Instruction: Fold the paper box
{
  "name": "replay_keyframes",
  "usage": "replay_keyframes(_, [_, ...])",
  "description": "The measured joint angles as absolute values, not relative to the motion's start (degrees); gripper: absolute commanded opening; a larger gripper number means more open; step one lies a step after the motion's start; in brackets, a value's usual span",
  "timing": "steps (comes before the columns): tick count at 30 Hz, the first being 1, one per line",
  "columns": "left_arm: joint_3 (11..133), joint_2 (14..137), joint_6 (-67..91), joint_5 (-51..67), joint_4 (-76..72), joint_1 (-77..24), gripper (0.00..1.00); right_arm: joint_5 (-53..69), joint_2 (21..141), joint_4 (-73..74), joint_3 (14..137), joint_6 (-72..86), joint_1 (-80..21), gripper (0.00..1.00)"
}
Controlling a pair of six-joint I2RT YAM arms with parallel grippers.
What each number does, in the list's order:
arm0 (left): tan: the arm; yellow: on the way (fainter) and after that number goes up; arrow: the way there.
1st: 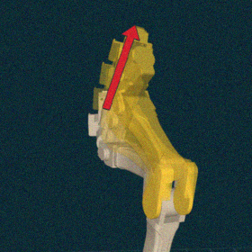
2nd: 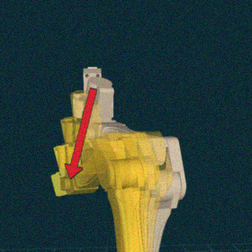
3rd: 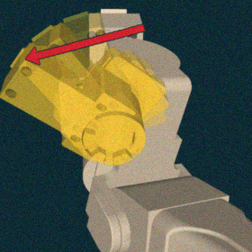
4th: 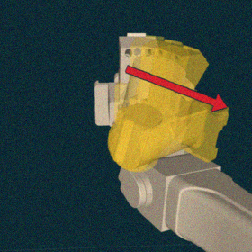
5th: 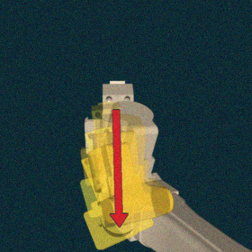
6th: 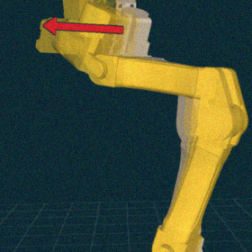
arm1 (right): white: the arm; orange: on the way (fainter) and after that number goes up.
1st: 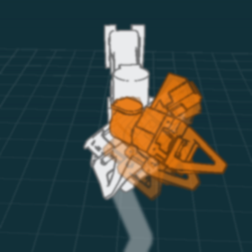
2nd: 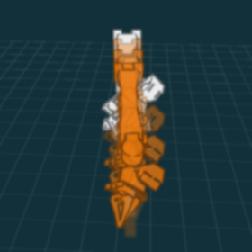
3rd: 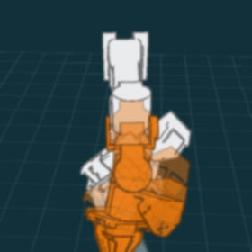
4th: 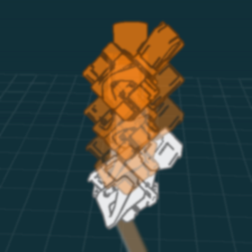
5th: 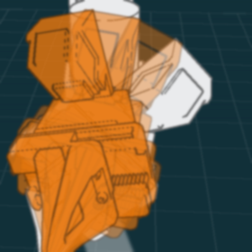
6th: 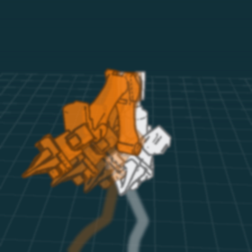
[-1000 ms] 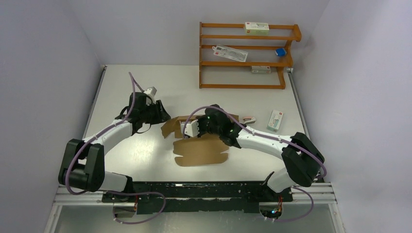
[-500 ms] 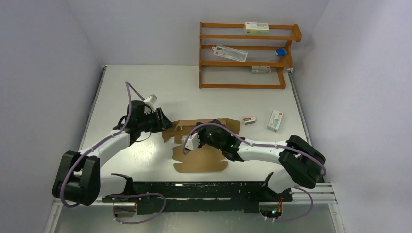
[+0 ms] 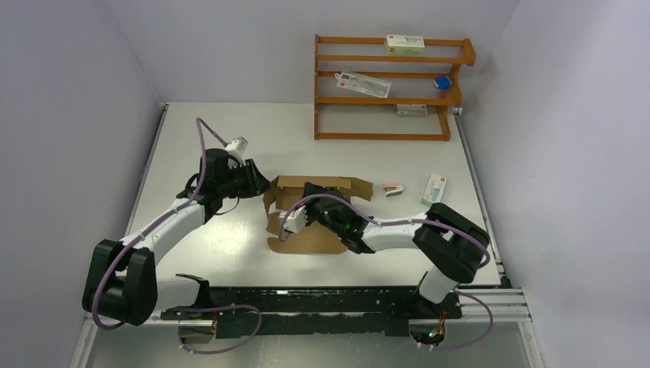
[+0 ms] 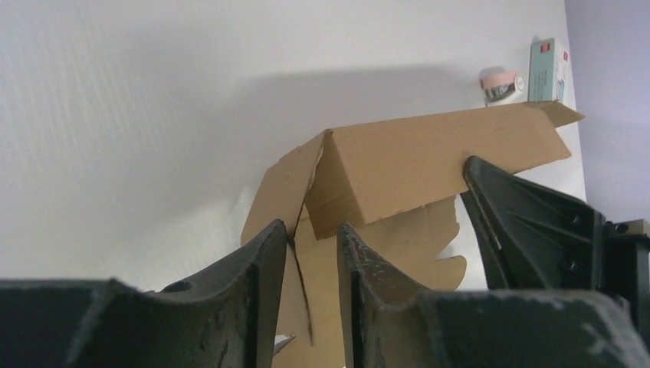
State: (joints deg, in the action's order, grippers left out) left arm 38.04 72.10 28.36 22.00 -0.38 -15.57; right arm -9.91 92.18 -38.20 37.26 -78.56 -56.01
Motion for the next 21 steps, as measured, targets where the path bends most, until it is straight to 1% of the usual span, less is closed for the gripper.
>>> replay_keyframes(9, [38.06,71.77,26.96,16.51,-2.5,-20.4,0.35,-11.2,98.48,-47.9,38.02,-83.33,-56.27,0.0])
replay_keyframes(13, [34.59,70.17,27.05,15.07,-4.43,-22.68,0.37,-11.55,99.29,-52.42,35.9,-84.82,-56.55,0.0])
replay_keyframes(21, [29.36,67.59,26.81,13.39,-8.91,-23.09,0.42,-13.37,102.3,-61.34,31.03,-87.33,-57.1,0.0])
